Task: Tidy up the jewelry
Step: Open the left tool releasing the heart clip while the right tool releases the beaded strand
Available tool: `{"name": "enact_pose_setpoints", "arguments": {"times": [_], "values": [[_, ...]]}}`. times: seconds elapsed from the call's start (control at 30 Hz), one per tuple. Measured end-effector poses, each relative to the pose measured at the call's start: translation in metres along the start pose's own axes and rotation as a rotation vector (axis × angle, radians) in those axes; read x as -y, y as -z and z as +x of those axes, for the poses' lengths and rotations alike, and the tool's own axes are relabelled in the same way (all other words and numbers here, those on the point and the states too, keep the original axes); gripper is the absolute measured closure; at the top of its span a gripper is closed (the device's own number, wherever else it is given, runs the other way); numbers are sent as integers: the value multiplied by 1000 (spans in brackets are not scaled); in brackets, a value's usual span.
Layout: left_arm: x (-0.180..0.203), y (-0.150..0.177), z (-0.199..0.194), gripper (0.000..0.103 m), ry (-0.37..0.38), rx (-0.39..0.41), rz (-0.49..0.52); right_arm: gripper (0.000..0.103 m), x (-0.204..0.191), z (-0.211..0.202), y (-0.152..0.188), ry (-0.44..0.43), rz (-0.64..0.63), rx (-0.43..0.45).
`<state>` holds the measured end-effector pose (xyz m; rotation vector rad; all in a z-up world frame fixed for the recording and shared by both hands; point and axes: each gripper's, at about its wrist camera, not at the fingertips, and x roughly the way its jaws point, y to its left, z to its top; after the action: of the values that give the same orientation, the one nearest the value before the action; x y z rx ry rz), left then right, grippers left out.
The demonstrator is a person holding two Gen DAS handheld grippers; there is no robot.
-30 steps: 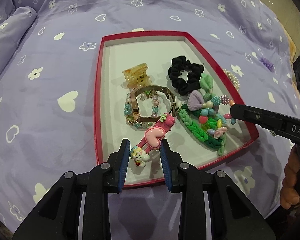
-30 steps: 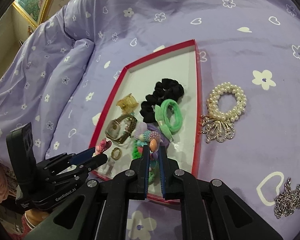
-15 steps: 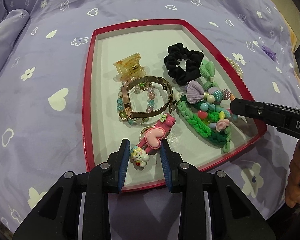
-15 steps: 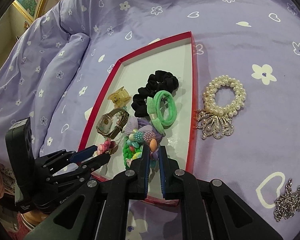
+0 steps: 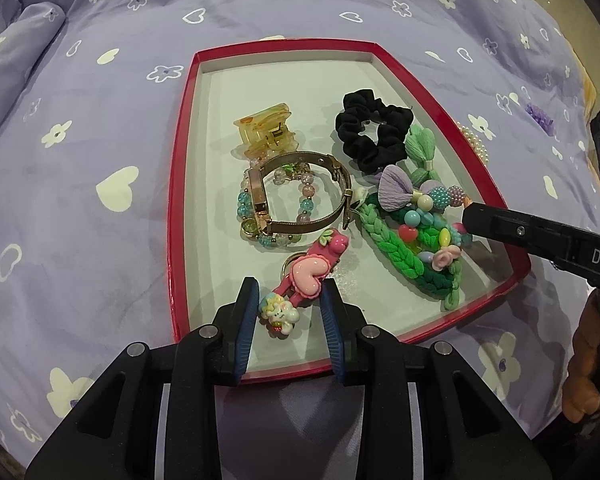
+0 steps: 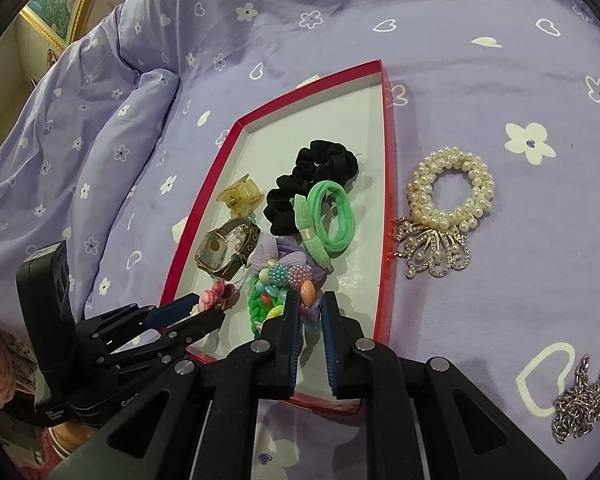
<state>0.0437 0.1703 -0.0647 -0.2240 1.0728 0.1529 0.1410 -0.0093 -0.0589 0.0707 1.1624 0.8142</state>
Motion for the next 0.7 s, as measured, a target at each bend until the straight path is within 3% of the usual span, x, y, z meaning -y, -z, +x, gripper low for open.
{"name": "enact_pose_setpoints", "arguments": {"times": [0.27,0.47,0.7], "values": [[0,0,1,71,1,0,-2,87,-1,0,0,-8,10,0],[0,0,0,67,5,0,-11,78,-2,-2,-1,-10,7,2],[-4,2,-9,53,20,21,-43,70,-3,-7,-1,-19,16,11]]}}
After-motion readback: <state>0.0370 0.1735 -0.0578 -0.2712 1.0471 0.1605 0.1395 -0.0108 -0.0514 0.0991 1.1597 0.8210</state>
